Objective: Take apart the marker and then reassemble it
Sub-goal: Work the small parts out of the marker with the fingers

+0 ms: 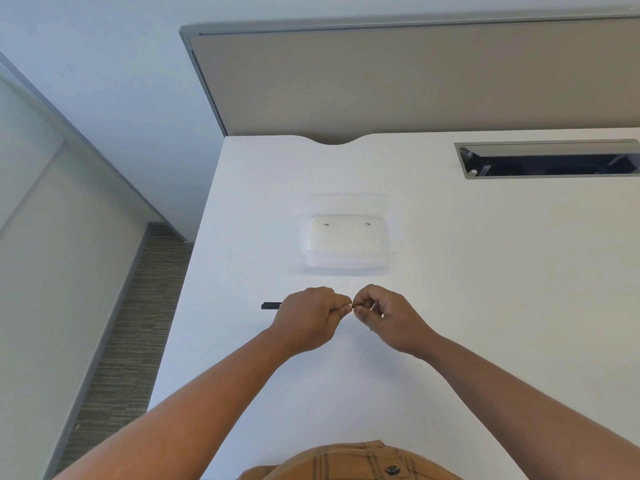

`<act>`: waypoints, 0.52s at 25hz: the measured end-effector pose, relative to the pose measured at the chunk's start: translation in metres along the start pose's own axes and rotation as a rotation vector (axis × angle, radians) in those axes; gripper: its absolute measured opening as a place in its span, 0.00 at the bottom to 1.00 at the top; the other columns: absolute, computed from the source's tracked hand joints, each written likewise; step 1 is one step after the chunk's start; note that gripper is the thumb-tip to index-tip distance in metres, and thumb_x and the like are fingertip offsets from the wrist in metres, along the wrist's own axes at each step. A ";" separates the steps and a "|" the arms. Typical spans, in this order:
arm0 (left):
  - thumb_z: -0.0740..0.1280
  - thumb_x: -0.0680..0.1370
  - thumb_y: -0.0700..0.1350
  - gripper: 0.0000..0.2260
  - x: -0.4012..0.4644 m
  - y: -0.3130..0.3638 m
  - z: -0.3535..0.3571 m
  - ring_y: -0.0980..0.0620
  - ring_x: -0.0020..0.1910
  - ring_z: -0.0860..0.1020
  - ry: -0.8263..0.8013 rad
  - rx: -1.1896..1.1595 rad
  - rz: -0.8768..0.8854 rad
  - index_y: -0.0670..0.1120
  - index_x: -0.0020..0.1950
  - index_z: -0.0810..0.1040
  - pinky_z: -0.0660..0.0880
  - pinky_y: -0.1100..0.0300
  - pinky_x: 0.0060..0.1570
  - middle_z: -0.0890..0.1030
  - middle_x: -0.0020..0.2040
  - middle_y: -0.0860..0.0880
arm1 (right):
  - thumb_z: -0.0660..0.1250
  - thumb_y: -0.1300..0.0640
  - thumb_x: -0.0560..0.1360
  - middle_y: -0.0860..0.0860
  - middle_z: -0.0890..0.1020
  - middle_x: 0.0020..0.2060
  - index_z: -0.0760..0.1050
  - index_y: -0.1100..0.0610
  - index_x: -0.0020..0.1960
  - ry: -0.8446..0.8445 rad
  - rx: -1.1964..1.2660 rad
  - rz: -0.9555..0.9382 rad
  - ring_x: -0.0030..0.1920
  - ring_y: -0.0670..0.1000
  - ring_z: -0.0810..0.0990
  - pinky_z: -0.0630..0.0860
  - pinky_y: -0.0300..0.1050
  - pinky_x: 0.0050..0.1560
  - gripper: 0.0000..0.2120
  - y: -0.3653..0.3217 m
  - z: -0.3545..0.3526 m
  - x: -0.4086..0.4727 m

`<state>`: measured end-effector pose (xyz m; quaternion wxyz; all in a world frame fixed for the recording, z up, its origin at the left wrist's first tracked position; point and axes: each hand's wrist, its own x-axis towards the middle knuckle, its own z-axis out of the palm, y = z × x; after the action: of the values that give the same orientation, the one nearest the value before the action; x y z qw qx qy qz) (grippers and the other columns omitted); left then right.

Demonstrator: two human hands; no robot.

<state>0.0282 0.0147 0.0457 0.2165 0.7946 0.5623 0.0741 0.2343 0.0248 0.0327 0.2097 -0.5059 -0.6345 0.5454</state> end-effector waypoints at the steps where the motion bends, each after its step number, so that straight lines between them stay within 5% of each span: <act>1: 0.56 0.83 0.55 0.14 -0.001 0.000 0.001 0.51 0.36 0.73 0.002 -0.005 0.004 0.52 0.41 0.70 0.71 0.56 0.34 0.72 0.34 0.52 | 0.67 0.53 0.80 0.43 0.79 0.38 0.79 0.49 0.47 -0.014 0.023 0.018 0.35 0.48 0.73 0.74 0.42 0.39 0.04 0.000 0.000 0.000; 13: 0.56 0.83 0.55 0.14 -0.003 -0.003 0.003 0.51 0.38 0.74 -0.017 0.010 -0.012 0.51 0.43 0.75 0.73 0.55 0.36 0.75 0.37 0.51 | 0.67 0.50 0.80 0.40 0.81 0.43 0.80 0.44 0.49 -0.028 -0.263 -0.087 0.36 0.52 0.75 0.74 0.43 0.41 0.04 0.001 -0.007 0.004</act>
<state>0.0258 0.0121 0.0418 0.2178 0.7929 0.5656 0.0635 0.2386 0.0312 0.0330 0.1562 -0.4935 -0.7246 0.4549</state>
